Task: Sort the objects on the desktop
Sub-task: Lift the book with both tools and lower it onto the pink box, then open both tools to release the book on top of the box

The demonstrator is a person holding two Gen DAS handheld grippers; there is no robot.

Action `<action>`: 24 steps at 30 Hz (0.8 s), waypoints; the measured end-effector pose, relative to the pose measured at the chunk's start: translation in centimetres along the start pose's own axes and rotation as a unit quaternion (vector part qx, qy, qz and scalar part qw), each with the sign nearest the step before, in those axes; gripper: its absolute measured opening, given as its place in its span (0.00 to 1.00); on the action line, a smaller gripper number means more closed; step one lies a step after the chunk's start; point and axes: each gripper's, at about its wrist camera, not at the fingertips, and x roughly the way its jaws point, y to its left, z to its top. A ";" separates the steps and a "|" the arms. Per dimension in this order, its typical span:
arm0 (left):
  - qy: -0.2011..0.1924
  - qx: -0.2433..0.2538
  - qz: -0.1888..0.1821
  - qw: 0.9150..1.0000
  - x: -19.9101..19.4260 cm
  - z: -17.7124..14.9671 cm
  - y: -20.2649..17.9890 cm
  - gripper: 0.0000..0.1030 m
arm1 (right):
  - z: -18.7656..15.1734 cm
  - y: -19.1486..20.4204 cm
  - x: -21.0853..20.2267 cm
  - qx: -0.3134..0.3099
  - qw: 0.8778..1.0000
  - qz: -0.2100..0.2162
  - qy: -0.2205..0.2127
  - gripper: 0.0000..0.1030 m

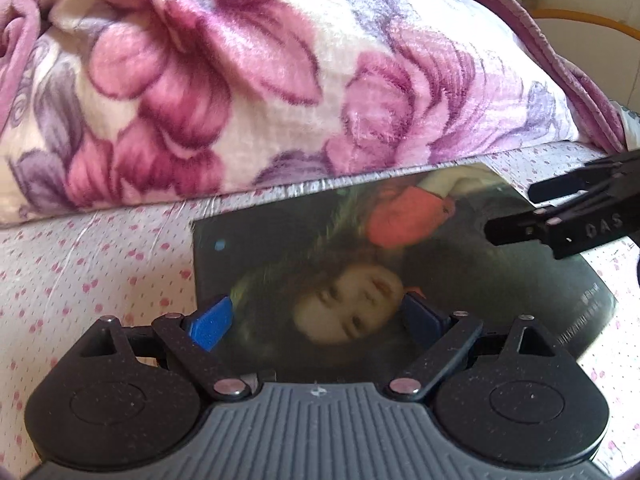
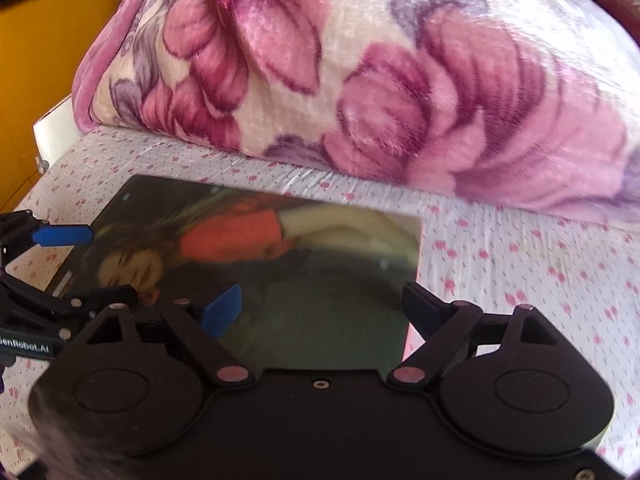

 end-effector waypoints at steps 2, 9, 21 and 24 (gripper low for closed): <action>0.003 -0.004 0.002 1.000 -0.9 -0.8 -0.2 0.89 | -0.7 0.6 -1.1 0.003 1.000 -0.005 0.002 0.86; 0.019 -0.009 0.005 1.000 -4.0 -3.2 -1.1 0.89 | -3.3 2.7 -5.1 0.013 1.000 -0.021 0.007 0.87; 0.101 0.075 0.006 0.992 -9.3 -8.0 -5.2 0.90 | -6.0 4.7 -11.3 0.020 0.999 -0.039 0.005 0.87; 0.092 0.085 0.023 0.992 -12.0 -9.8 -5.9 0.90 | -7.6 5.7 -13.1 0.035 0.999 -0.028 0.005 0.87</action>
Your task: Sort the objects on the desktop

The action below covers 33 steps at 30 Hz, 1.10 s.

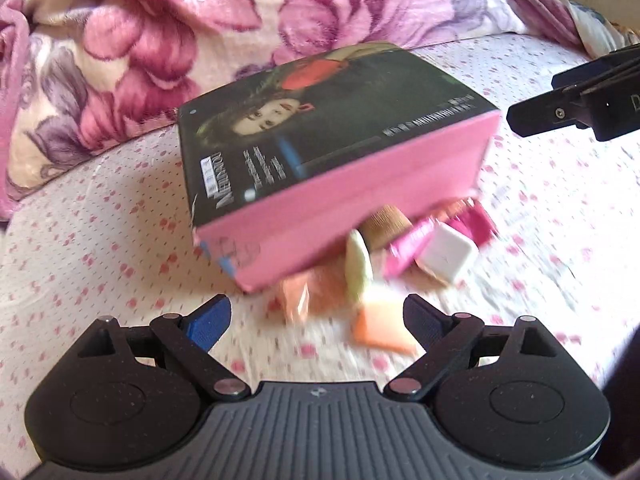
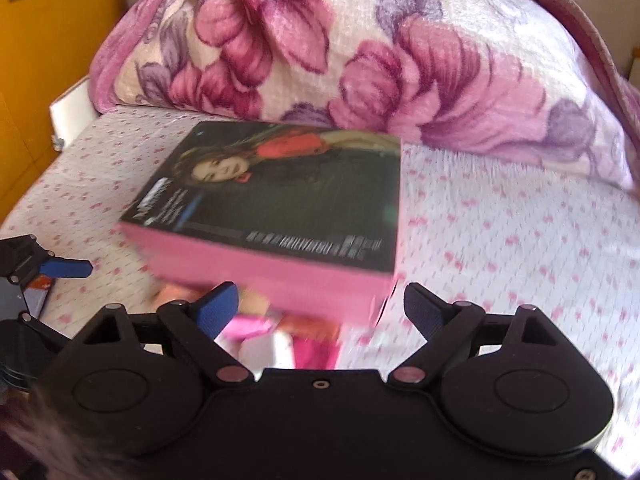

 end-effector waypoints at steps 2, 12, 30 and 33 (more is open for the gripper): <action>-0.010 0.006 0.016 1.000 -1.7 -1.3 -0.8 0.90 | -1.6 0.5 -1.2 0.016 1.000 0.010 0.004 0.87; -0.063 -0.095 -0.057 0.992 -10.0 -7.0 -2.5 0.90 | -7.7 2.9 -7.5 0.058 0.998 0.021 0.008 0.93; -0.137 -0.157 -0.027 0.978 -18.0 -8.3 -5.1 0.91 | -10.5 6.0 -15.4 0.069 0.997 -0.025 -0.022 0.93; -0.142 -0.161 -0.023 0.976 -18.7 -8.1 -5.2 0.91 | -10.4 6.3 -15.6 0.068 0.997 -0.031 -0.021 0.93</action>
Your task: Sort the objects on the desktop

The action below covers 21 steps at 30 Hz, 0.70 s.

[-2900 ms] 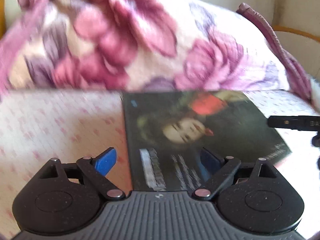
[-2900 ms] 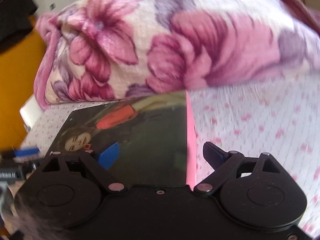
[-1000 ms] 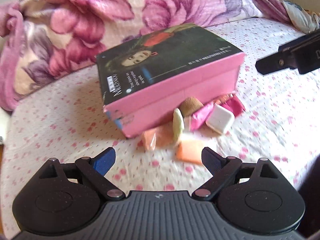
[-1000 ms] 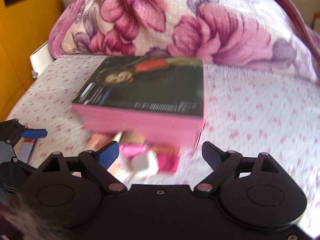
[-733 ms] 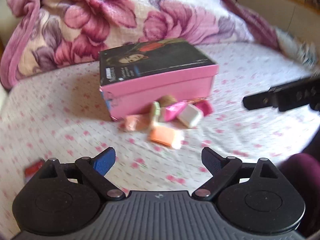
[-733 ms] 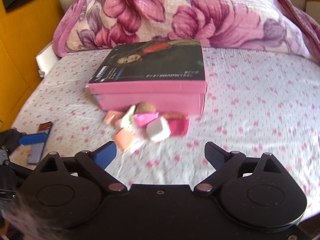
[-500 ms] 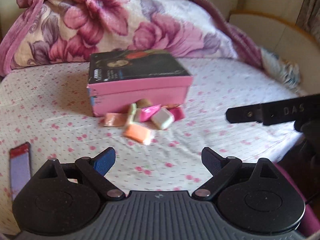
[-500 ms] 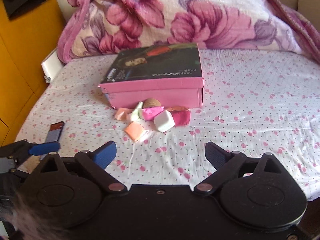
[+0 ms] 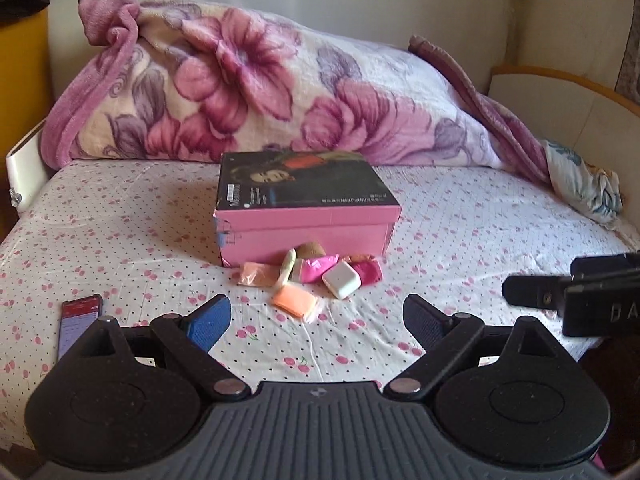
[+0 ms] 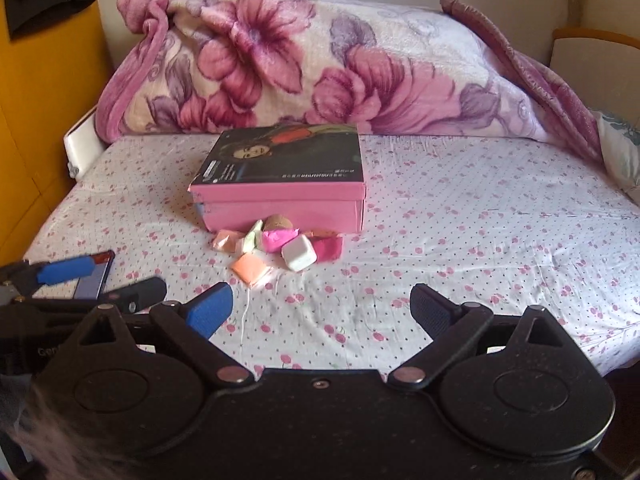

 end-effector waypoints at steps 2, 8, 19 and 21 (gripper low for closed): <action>0.000 0.003 0.002 1.000 -0.1 0.0 -0.1 0.91 | 0.0 0.2 -0.2 0.000 1.000 -0.004 0.000 0.93; -0.003 0.009 0.010 1.000 -0.3 0.1 -0.3 0.91 | 0.0 0.8 -0.8 -0.002 1.000 -0.017 0.001 0.93; -0.015 0.010 0.028 0.999 -0.5 0.3 0.2 0.91 | -1.1 0.8 -1.8 0.002 1.000 -0.022 0.005 0.93; -0.015 0.011 0.029 0.999 -0.5 0.3 0.3 0.91 | -1.0 0.8 -1.7 0.004 1.000 -0.021 0.006 0.93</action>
